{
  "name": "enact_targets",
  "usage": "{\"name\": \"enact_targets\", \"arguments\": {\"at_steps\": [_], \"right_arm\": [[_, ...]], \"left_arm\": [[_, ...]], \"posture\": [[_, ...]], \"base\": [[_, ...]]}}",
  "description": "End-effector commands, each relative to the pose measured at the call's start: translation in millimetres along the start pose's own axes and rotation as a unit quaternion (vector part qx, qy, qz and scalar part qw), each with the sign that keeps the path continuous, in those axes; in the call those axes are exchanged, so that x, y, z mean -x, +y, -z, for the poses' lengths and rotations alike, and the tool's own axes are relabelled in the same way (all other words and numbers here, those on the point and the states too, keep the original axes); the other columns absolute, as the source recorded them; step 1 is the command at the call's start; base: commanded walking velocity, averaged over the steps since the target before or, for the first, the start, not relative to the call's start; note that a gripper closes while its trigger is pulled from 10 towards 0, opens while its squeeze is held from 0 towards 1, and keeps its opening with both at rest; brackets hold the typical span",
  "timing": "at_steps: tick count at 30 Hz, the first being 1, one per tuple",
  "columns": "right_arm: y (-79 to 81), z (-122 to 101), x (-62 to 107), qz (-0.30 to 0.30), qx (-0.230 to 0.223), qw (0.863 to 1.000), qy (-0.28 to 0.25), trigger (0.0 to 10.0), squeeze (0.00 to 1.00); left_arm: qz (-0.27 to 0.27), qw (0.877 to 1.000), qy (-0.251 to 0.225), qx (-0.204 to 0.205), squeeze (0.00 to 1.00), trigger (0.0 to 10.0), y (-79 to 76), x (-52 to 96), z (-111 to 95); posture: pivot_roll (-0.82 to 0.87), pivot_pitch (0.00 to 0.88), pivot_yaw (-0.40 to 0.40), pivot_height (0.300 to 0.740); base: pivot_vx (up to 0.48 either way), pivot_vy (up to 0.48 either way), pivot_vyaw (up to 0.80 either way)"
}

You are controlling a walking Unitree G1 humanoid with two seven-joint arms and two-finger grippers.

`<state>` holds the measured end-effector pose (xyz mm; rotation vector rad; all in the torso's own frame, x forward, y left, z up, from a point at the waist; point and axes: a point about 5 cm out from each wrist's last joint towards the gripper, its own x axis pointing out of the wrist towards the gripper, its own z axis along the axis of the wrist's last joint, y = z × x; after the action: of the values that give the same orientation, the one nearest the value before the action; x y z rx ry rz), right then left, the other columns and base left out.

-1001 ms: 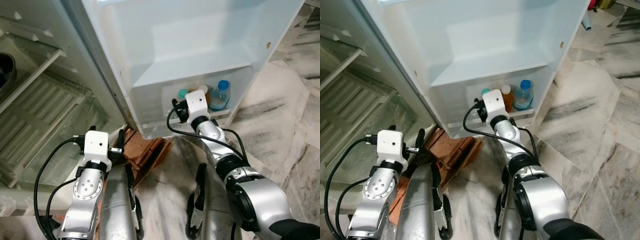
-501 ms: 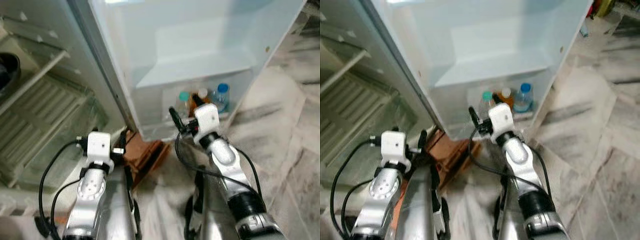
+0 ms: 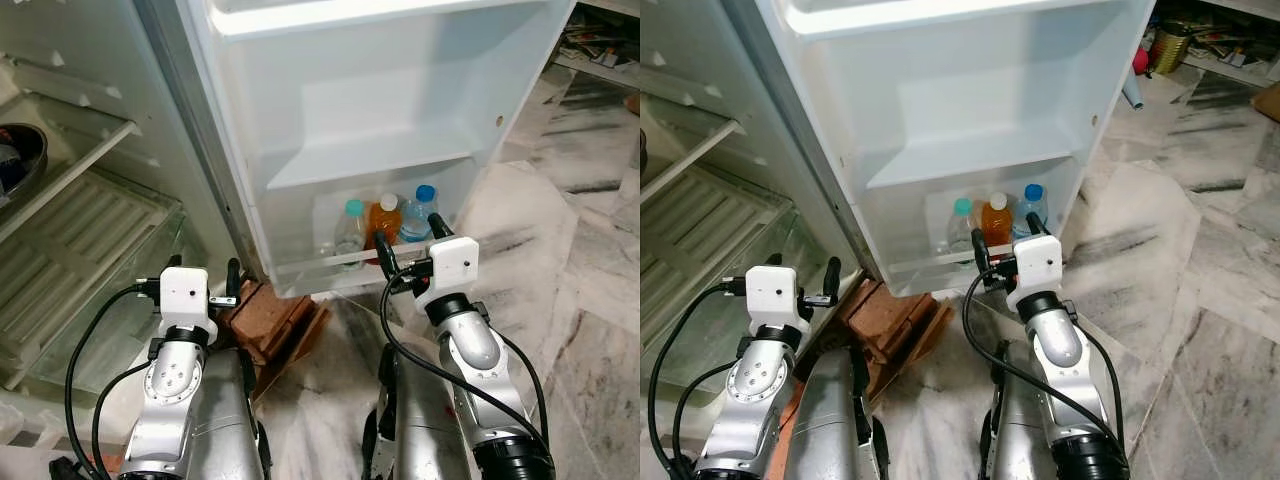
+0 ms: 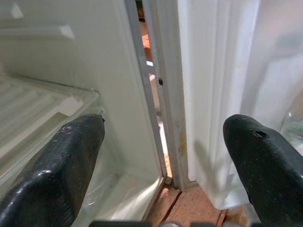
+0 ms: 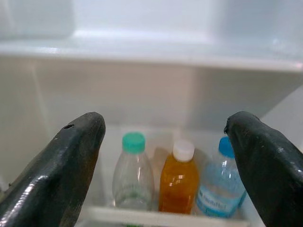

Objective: Restocking fridge

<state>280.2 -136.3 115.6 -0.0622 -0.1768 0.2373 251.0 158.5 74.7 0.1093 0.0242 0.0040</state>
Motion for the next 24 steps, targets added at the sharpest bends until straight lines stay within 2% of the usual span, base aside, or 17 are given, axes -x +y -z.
{"name": "enact_targets", "arguments": {"at_steps": [1, 5, 18, 21, 24], "right_arm": [[-4.5, -6.2, -2.9, 0.009, -0.006, 1.000, -0.007, 10.0, 0.00], [-10.5, -8.1, -6.0, 0.018, 0.003, 1.000, -0.004, 10.0, 0.00], [-5.6, -8.9, -6.3, 0.008, 0.004, 1.000, -0.002, 10.0, 0.00], [-4.3, -6.6, -4.9, 0.001, 0.002, 1.000, 0.002, 10.0, 0.00], [-3.9, -5.5, -4.3, 0.002, -0.002, 1.000, 0.004, 10.0, 0.00]], "left_arm": [[-0.001, 1.000, 0.004, 0.000, 0.00, 10.0, 1.3, 0.7, 2.5], [-0.006, 1.000, 0.008, 0.000, 0.00, 10.0, 2.0, 3.2, 5.2], [-0.008, 1.000, 0.012, -0.004, 0.00, 10.0, 4.8, 2.3, 8.4], [-0.038, 0.999, 0.011, -0.009, 0.00, 10.0, 11.0, 0.6, 7.4], [-0.039, 0.999, 0.012, -0.008, 0.00, 10.0, 12.2, -0.4, 7.6]], "posture": [[0.06, 0.063, 0.029, 0.593], [0.07, 0.063, 0.022, 0.615], [0.07, 0.053, 0.024, 0.686], [0.06, 0.053, 0.027, 0.704], [0.07, 0.055, 0.023, 0.713]], "base": [[0.000, 0.000, 0.00], [0.000, 0.000, 0.00], [0.000, 0.000, 0.00], [0.000, 0.000, 0.00], [0.000, 0.000, 0.00]]}}
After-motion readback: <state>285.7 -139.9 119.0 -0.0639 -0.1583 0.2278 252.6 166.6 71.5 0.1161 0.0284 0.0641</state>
